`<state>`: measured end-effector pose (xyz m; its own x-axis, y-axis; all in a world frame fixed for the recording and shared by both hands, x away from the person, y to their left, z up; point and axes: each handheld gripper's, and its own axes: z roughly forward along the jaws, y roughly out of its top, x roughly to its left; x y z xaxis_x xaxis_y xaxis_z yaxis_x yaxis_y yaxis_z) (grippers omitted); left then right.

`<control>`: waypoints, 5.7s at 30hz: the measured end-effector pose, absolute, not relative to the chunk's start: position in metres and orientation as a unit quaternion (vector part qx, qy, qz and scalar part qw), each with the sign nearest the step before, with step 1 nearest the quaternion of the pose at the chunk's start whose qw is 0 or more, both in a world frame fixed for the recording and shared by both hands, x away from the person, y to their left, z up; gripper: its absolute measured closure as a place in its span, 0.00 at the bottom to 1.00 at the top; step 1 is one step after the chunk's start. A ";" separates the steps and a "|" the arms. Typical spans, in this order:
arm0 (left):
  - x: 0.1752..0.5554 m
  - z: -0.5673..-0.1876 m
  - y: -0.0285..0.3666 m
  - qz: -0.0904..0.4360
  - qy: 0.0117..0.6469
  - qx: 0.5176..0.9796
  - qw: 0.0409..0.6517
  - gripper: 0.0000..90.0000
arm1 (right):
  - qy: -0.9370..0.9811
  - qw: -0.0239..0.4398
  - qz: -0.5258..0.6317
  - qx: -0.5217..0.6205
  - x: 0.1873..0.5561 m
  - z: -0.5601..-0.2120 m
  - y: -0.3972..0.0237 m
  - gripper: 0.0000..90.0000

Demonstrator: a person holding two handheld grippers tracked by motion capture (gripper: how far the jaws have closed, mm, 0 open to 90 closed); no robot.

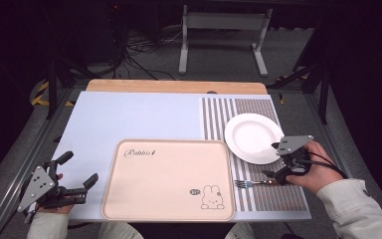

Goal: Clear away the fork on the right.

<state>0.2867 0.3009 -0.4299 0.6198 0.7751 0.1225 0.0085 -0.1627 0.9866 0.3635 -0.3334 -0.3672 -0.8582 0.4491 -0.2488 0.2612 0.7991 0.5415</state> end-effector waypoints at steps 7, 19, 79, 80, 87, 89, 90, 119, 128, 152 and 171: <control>0.286 -0.430 0.301 0.330 0.285 0.688 0.580 0.00 | 0.954 0.151 0.200 0.165 0.366 -0.368 -0.328 0.13; 0.286 -0.430 0.301 0.330 0.286 0.687 0.581 0.00 | 0.979 0.086 0.127 0.136 0.367 -0.383 -0.320 0.21; 0.287 -0.430 0.301 0.329 0.285 0.689 0.579 0.00 | 0.998 0.038 0.053 0.026 0.375 -0.393 -0.315 0.87; 0.287 -0.430 0.301 0.330 0.285 0.689 0.580 0.00 | 0.997 0.038 0.055 0.030 0.375 -0.390 -0.315 0.87; 0.286 -0.430 0.301 0.330 0.284 0.689 0.579 0.00 | 0.996 0.057 0.062 0.035 0.374 -0.374 -0.312 0.87; 0.286 -0.430 0.301 0.329 0.285 0.688 0.580 0.00 | 0.996 0.059 0.063 0.037 0.374 -0.370 -0.310 0.87; 0.286 -0.430 0.301 0.329 0.285 0.689 0.580 0.00 | 0.995 0.061 0.065 0.034 0.375 -0.369 -0.309 0.87; 0.287 -0.430 0.302 0.329 0.284 0.688 0.581 0.00 | 0.992 0.071 0.102 -0.026 0.387 -0.345 -0.204 0.87; 0.287 -0.430 0.301 0.328 0.284 0.688 0.581 0.00 | 0.991 0.070 0.107 -0.031 0.388 -0.346 -0.183 0.87; 0.286 -0.430 0.301 0.329 0.282 0.689 0.580 0.00 | 0.939 0.035 0.178 0.293 0.374 -0.345 -0.156 0.87; 0.286 -0.430 0.301 0.330 0.282 0.689 0.580 0.00 | 0.857 0.032 0.194 0.477 0.367 -0.348 -0.152 0.87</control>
